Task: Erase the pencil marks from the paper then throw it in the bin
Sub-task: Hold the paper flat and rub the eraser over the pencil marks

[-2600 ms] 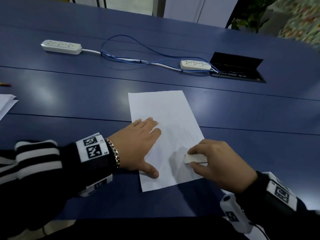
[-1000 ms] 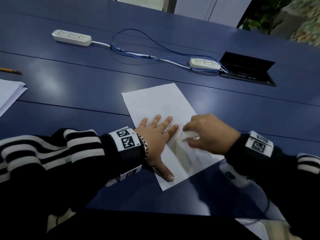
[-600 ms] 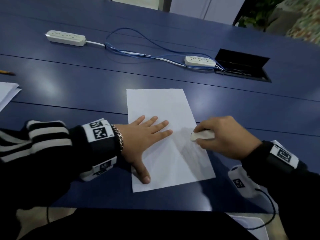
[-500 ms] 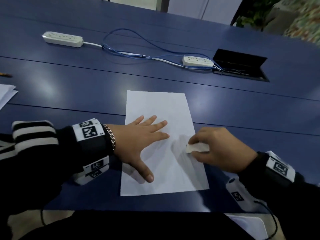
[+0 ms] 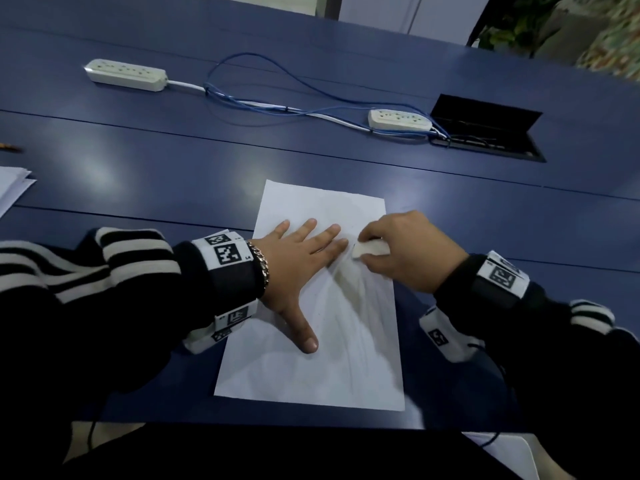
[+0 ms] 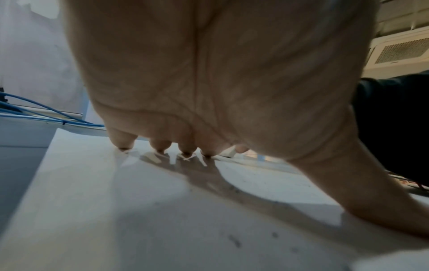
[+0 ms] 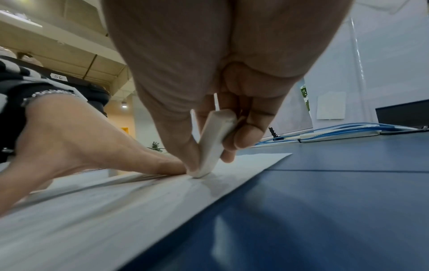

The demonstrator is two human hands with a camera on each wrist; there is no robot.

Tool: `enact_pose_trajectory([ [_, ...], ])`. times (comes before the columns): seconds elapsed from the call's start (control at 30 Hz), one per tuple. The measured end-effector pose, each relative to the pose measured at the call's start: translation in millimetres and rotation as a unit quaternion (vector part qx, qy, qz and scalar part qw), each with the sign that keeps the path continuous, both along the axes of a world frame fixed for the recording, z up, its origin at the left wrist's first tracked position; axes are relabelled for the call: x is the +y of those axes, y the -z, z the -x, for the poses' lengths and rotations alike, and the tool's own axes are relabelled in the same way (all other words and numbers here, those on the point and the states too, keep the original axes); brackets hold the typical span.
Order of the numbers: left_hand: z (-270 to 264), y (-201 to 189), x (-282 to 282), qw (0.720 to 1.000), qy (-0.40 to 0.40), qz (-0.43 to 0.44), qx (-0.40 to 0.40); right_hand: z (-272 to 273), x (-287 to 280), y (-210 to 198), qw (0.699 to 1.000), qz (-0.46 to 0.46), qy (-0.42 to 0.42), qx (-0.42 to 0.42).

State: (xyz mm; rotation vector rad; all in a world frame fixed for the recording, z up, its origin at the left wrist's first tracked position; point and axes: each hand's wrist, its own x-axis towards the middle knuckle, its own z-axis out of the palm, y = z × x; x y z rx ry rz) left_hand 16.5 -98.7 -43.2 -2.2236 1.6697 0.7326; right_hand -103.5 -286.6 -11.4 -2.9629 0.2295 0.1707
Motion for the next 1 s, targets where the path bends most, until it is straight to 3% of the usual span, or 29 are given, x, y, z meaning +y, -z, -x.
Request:
enact_pose_trajectory([
  [0.1,-1,4,0,1.0,-0.001,0.0,-0.003,15,20,3,0.998,-0.002,-0.057,0.013],
  [0.2,0,7,-1,1.0,0.002,0.005,-0.01,31,39,0,0.987,-0.031,-0.14,0.078],
  [0.4,1,7,1,1.0,0.0,-0.002,-0.013,-6,-2,-5,0.999,0.026,-0.027,0.016],
  [0.57,2,9,0,1.0,0.0,0.002,-0.023,39,53,-9,0.981,-0.02,-0.158,0.109],
  [0.63,2,9,1,1.0,0.001,0.004,-0.023,27,37,-8,0.986,-0.014,-0.125,0.111],
  [0.77,1,6,2,1.0,0.001,-0.002,-0.014,3,2,-7,1.0,0.017,-0.005,0.025],
  [0.93,2,5,1,1.0,0.001,0.0,-0.023,36,39,-19,0.994,-0.01,-0.068,0.088],
  [1.0,1,5,1,1.0,0.002,-0.001,-0.024,48,35,-31,0.997,-0.047,-0.035,0.043],
])
